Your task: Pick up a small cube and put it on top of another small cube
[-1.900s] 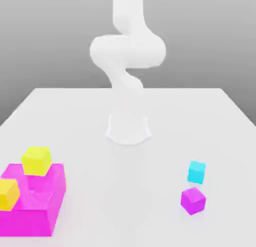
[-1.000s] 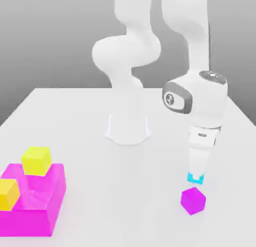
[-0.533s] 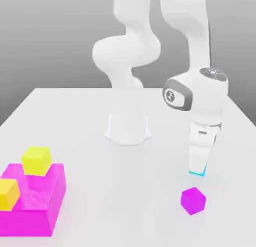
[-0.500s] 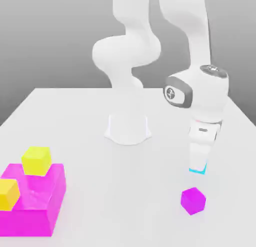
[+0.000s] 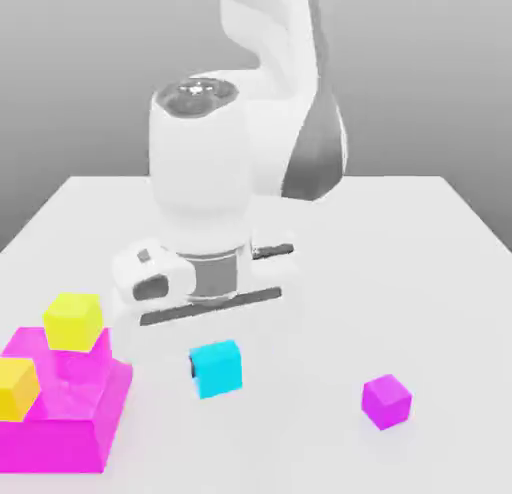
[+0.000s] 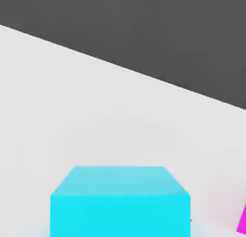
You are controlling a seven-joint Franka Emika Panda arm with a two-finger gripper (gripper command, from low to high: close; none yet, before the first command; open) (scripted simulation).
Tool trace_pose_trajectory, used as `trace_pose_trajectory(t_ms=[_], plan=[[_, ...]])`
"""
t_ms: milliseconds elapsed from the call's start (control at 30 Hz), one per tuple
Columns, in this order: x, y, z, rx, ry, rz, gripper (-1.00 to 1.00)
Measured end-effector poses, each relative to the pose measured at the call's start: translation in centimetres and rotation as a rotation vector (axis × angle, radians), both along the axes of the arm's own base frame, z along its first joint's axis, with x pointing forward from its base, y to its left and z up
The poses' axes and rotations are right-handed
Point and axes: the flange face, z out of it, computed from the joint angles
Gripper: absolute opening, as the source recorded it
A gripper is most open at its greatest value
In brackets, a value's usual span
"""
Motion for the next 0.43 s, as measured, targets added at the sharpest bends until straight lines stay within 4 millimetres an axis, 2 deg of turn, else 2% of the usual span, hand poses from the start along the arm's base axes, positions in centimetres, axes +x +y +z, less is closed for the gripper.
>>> trace_pose_trajectory(t_ms=[100,133,167,233,267,433], plan=[[-1.5,-10.1,2.9,-0.004,-0.003,-0.211,-1.0],[-2.0,-12.3,3.4,-0.005,-0.003,-0.257,-1.0],[-1.9,-12.9,2.8,-0.005,-0.004,-0.268,-1.0],[-1.8,-13.2,0.2,-0.005,-0.004,-0.273,-1.0],[-1.9,-13.3,-1.1,-0.007,-0.004,-0.275,1.0],[-1.9,-13.3,-1.1,-0.007,-0.004,-0.275,1.0]])
